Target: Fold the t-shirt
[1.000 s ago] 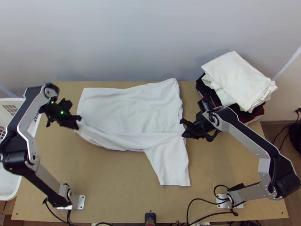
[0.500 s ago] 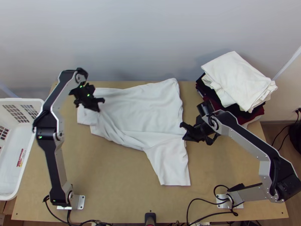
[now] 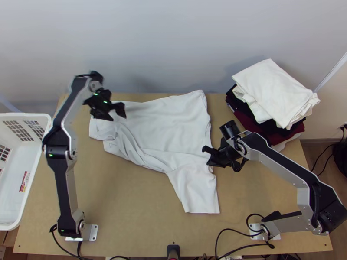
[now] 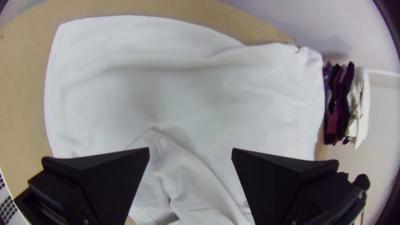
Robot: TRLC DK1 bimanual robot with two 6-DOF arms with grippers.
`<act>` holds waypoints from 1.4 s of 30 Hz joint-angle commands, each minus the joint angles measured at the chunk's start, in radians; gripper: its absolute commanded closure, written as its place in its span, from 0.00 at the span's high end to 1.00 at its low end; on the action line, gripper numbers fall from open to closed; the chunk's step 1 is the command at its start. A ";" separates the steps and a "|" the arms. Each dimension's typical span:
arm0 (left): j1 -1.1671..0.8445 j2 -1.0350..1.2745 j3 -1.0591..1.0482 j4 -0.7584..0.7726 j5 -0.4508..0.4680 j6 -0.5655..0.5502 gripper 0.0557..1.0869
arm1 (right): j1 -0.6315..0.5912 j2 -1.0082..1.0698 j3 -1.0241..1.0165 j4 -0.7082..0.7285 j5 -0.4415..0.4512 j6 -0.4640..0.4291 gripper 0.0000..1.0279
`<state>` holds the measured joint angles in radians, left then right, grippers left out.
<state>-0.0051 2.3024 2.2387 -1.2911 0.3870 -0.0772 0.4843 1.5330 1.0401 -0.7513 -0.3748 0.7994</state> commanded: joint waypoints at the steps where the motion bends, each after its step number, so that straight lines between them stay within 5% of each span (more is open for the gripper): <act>1: 0.093 -0.078 0.029 -0.001 0.102 -0.065 0.95 | 0.010 -0.008 -0.020 0.004 0.008 0.020 0.03; 10: 0.206 -0.110 -0.108 -0.131 0.187 0.085 0.92 | 0.020 0.009 -0.012 0.015 0.013 0.017 0.03; 14: 0.235 -0.149 -0.237 -0.103 0.265 0.149 0.55 | 0.019 0.012 -0.014 0.015 0.013 0.017 0.03; 20: 0.235 -0.173 -0.390 -0.036 0.211 0.208 0.54 | 0.014 0.027 -0.022 0.015 0.020 0.012 0.03; 25: 0.214 -0.193 -0.424 -0.037 0.259 0.208 0.54 | 0.016 0.046 -0.028 0.015 0.031 0.012 0.03; 42: 0.053 -0.115 -0.344 -0.056 0.285 0.159 0.54 | -0.007 0.046 -0.017 0.015 0.040 0.009 0.03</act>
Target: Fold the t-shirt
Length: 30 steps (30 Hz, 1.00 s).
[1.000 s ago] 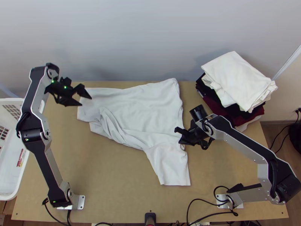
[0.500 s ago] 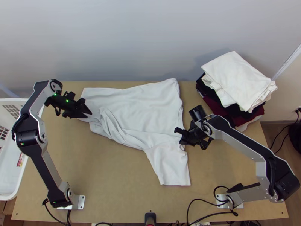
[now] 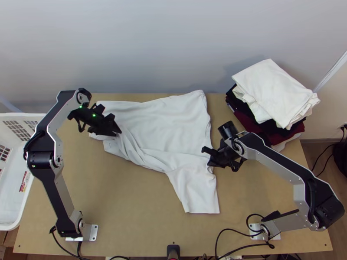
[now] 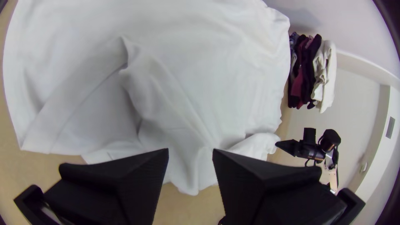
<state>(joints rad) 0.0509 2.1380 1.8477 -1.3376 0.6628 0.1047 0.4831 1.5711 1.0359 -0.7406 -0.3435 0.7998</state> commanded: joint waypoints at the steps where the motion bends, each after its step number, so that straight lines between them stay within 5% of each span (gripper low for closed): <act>1: -0.003 0.060 0.068 -0.008 0.009 -0.034 0.54 | -0.008 0.006 -0.016 0.004 0.011 0.009 0.03; 30: -0.155 0.227 0.228 0.058 -0.012 -0.151 0.55 | -0.052 -0.002 0.003 -0.002 0.017 -0.011 0.03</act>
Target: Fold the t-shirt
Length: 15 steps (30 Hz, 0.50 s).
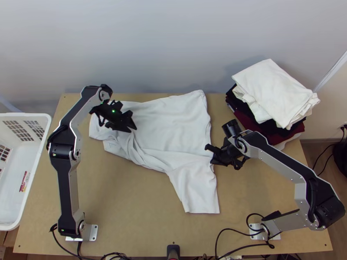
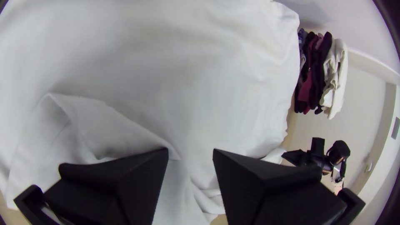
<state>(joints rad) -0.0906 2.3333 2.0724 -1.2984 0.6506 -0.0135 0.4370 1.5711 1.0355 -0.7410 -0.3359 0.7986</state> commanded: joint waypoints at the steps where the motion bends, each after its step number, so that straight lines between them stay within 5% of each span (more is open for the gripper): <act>1: -0.021 0.034 -0.006 0.033 -0.014 -0.039 0.55 | -0.006 -0.003 0.003 -0.001 0.009 -0.010 0.03; 12: -0.005 -0.154 0.100 0.013 -0.054 -0.066 0.55 | -0.006 -0.005 0.005 -0.001 0.011 -0.018 0.03; 15: 0.029 -0.184 0.164 -0.024 -0.046 -0.063 0.65 | -0.001 0.003 0.003 0.002 0.009 -0.016 0.03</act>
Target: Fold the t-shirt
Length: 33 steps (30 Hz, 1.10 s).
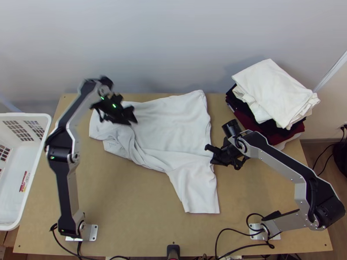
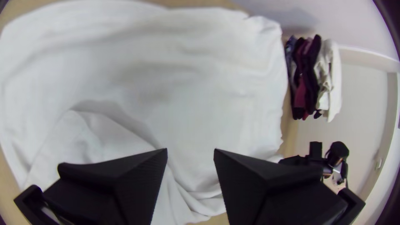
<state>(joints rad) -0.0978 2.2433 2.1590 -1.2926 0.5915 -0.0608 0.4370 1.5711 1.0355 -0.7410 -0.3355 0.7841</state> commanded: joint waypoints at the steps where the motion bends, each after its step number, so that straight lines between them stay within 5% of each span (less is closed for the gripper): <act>1: 0.049 -0.109 0.078 -0.031 0.013 -0.010 0.65 | 0.002 0.003 0.003 0.003 0.009 -0.002 0.03; 13: 0.187 -0.185 -0.163 -0.125 0.004 0.170 0.64 | 0.003 0.003 -0.002 0.006 0.009 -0.005 0.03; 33: 0.156 -0.244 -0.531 0.280 0.027 0.101 0.57 | 0.012 0.029 0.009 0.011 0.016 -0.003 0.03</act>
<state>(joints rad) 0.0662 2.0033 1.6623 -1.0462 0.6098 0.0593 0.4446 1.5841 1.0359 -0.7368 -0.3283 0.7841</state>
